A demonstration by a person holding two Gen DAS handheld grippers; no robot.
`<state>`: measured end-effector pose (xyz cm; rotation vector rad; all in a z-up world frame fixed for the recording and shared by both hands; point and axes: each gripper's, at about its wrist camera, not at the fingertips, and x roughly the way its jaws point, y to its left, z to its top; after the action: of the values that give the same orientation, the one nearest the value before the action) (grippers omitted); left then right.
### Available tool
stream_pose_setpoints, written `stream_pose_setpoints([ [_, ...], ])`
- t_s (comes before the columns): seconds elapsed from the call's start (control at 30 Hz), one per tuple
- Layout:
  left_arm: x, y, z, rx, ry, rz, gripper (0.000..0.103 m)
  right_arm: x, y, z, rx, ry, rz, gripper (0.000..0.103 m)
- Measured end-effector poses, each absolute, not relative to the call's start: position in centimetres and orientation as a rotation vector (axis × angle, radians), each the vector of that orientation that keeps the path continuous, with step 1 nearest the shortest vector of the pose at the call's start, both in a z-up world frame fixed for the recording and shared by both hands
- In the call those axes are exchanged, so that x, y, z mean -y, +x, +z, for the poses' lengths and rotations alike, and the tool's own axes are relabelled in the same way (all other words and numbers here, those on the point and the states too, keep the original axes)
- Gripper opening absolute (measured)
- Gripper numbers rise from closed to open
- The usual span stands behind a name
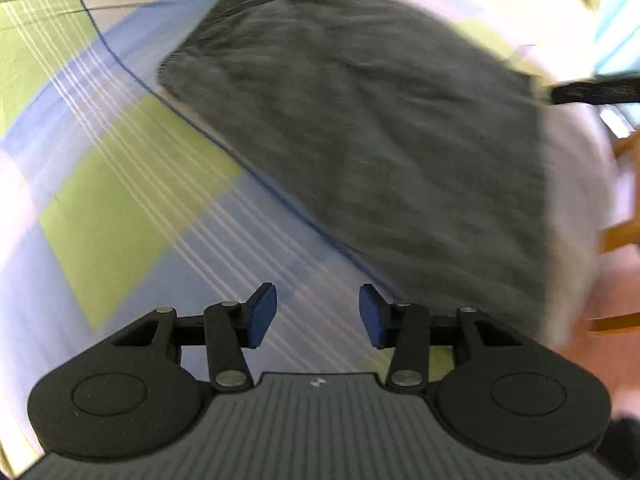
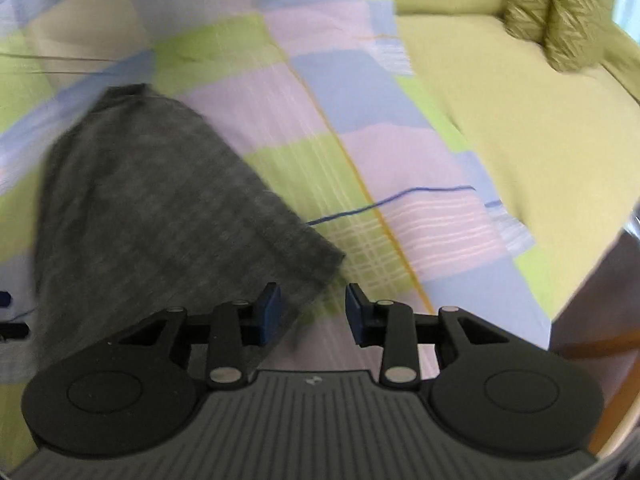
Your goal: Fold clothes
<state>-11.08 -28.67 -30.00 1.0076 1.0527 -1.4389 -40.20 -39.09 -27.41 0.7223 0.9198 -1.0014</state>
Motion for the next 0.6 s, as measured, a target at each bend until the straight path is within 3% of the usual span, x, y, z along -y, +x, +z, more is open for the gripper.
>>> stream_pose_setpoints([
  [0.2, 23.5, -17.5, -28.4, -1.302, 0.627, -1.195, 0.050, 39.4, -41.7, -28.7, -0.926, 0.699, -0.726, 0.039],
  [0.27, 22.5, -20.2, -28.9, -1.304, 0.565, -1.111, 0.049, 39.2, -41.2, -28.4, -0.928, 0.646, -0.641, 0.039],
  [0.3, 22.3, -21.8, -29.5, -1.290, 0.561, -1.074, 0.039, 39.0, -41.7, -27.9, -0.933, 0.582, -0.566, 0.039],
  [0.33, 22.1, -22.9, -29.9, -1.279, 0.558, -1.044, 0.036, 38.8, -41.9, -27.6, -0.942, 0.527, -0.506, 0.039],
  [0.6, 22.0, -24.6, -31.0, -1.176, 0.483, -0.876, 0.036, 37.8, -41.9, -28.1, -0.992, 0.126, -0.243, 0.045],
])
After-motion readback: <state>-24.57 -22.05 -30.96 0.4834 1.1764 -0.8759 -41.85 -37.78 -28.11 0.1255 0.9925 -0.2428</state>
